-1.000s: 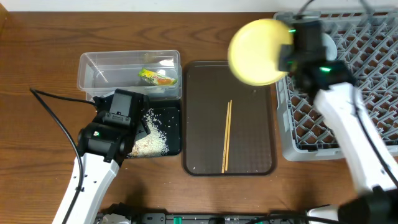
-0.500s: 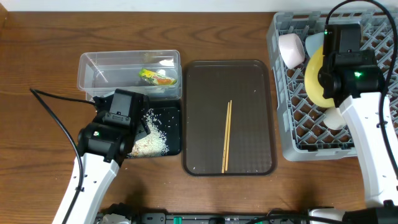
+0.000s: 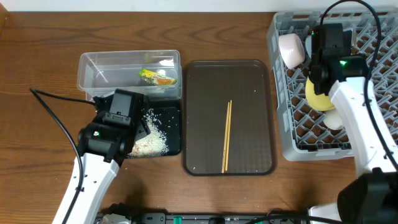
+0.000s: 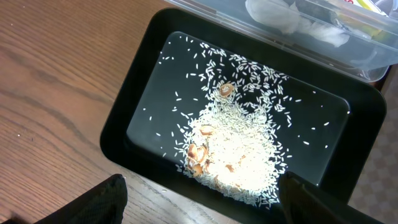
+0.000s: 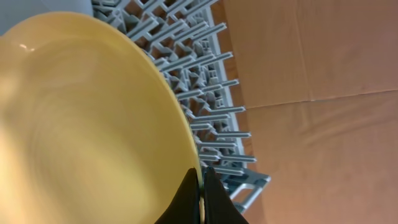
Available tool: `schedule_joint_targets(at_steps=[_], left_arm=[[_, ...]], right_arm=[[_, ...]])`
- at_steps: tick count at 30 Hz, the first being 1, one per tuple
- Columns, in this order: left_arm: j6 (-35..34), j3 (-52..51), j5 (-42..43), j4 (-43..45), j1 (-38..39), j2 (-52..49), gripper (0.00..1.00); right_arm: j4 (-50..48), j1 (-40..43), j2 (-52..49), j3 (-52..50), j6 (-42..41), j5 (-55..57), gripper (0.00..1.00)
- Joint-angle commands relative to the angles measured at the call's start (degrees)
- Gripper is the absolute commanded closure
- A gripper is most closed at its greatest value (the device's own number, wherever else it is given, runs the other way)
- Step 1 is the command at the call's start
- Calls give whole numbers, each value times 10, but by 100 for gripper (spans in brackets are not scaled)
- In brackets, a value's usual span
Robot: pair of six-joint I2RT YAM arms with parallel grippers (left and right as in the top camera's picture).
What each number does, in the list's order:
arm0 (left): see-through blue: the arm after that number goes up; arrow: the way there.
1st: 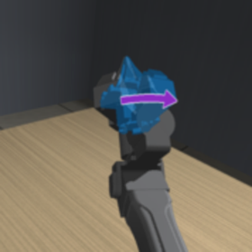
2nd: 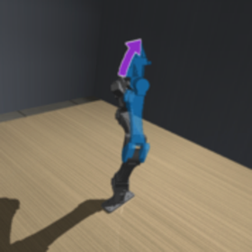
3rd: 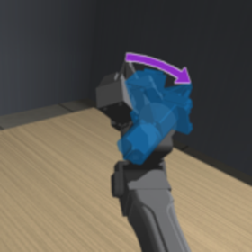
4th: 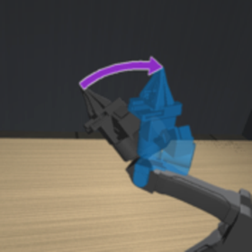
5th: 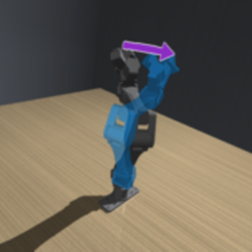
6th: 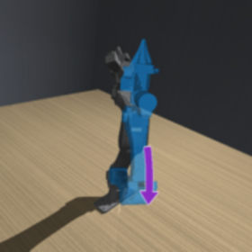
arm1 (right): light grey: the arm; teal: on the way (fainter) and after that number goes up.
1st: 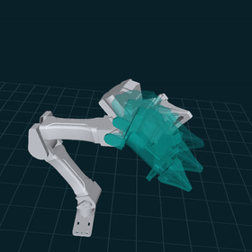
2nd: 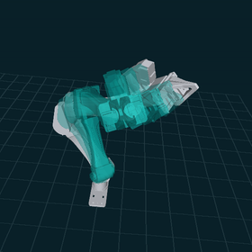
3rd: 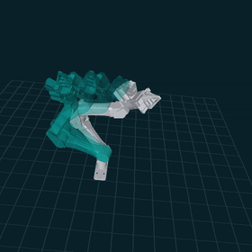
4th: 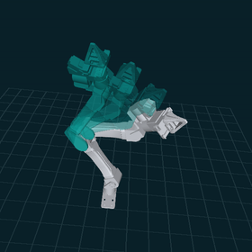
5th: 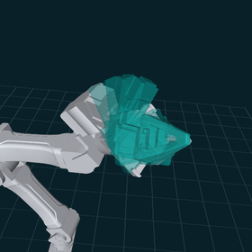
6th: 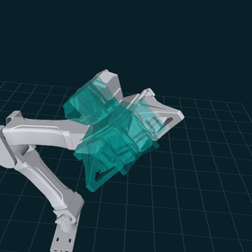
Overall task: Sort waste into correct bins and load items into the dishwasher rack
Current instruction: 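Lift the yellow plate and stand it upright in the dish rack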
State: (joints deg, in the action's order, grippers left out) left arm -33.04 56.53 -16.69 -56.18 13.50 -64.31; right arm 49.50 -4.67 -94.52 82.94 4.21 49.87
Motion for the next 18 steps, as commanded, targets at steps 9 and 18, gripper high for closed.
schedule_joint_targets(at_steps=[9, 18], left_arm=[[-5, 11, -5, -1, -3, -1, 20], [-5, 11, -5, -1, -3, -1, 20]], right_arm=[[-22, -3, -1, 4, -117, -151, 42], [-14, -21, 107, 9, -119, -480, 34]])
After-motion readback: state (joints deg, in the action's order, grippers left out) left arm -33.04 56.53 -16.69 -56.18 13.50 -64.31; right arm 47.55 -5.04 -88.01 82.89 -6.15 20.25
